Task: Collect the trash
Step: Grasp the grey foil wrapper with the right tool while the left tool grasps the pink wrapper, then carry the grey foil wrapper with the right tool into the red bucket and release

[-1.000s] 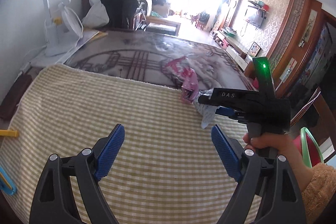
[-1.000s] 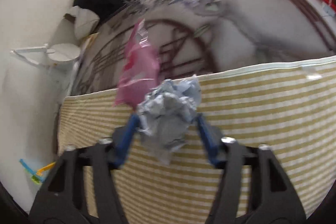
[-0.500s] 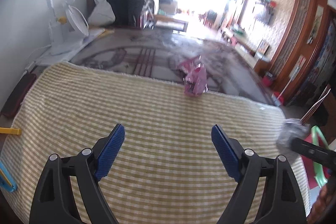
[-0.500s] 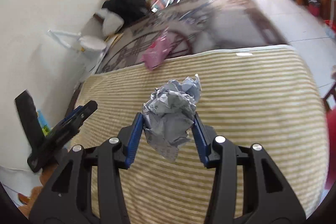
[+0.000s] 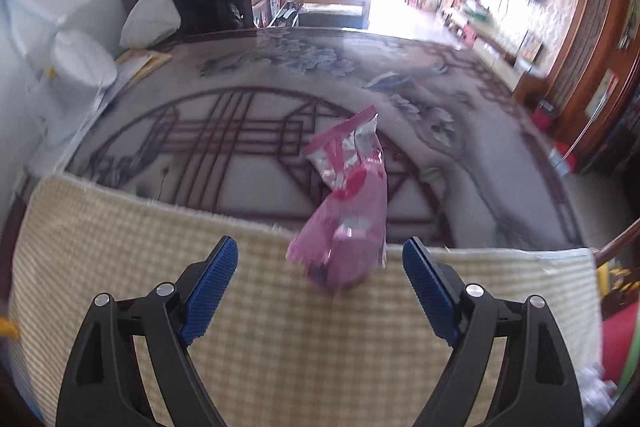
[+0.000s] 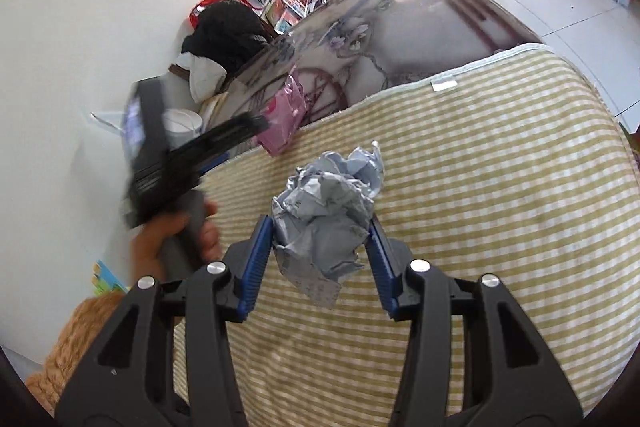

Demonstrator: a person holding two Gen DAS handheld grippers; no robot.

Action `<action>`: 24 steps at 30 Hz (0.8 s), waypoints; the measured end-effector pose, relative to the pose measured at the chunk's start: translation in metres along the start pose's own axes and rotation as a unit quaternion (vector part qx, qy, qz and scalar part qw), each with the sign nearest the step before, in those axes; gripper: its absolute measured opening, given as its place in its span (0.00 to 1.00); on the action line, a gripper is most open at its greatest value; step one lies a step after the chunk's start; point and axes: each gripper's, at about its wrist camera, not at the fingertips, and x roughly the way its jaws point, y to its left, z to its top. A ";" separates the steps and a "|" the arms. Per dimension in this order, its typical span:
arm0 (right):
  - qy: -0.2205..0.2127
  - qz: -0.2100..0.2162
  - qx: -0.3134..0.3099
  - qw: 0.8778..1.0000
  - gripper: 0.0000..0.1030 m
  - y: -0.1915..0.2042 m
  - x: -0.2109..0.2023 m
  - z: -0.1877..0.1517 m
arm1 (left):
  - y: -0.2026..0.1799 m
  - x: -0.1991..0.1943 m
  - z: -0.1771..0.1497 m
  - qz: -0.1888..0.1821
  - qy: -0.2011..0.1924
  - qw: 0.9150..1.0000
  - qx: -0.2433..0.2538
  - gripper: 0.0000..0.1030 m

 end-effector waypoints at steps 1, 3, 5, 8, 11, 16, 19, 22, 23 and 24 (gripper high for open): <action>-0.002 0.002 0.002 1.000 0.45 -0.002 -0.002 0.001 | -0.004 0.008 0.004 0.009 0.005 1.000 0.005 0.79; -0.004 0.005 0.008 1.000 0.45 -0.005 -0.004 0.002 | -0.007 0.023 0.012 0.026 0.014 1.000 0.004 0.78; -0.001 0.010 0.015 1.000 0.45 -0.008 -0.005 0.002 | -0.005 0.029 0.015 0.025 0.021 0.999 -0.019 0.76; 0.002 0.016 0.015 1.000 0.45 -0.009 -0.004 0.003 | 0.006 0.042 0.020 0.019 0.038 0.998 -0.055 0.57; 0.001 0.010 0.008 1.000 0.45 -0.006 -0.003 0.004 | 0.005 0.043 0.018 0.021 0.047 0.998 -0.047 0.37; 0.006 0.004 -0.001 1.000 0.46 -0.003 0.001 0.003 | 0.007 -0.005 -0.009 -0.003 0.006 1.000 -0.027 0.32; 0.007 -0.003 -0.016 1.000 0.46 0.004 0.002 0.001 | 0.014 -0.042 -0.037 -0.029 -0.011 0.999 -0.026 0.32; 0.007 -0.006 -0.027 1.000 0.46 0.010 0.000 -0.002 | 0.025 -0.073 -0.069 -0.057 -0.009 0.997 -0.052 0.32; 0.007 -0.007 -0.029 1.000 0.46 0.012 0.000 -0.003 | 0.029 -0.082 -0.079 -0.065 -0.008 0.996 -0.058 0.32; 0.008 -0.009 -0.034 0.999 0.46 0.015 0.000 -0.004 | 0.032 -0.094 -0.093 -0.070 -0.010 0.996 -0.062 0.32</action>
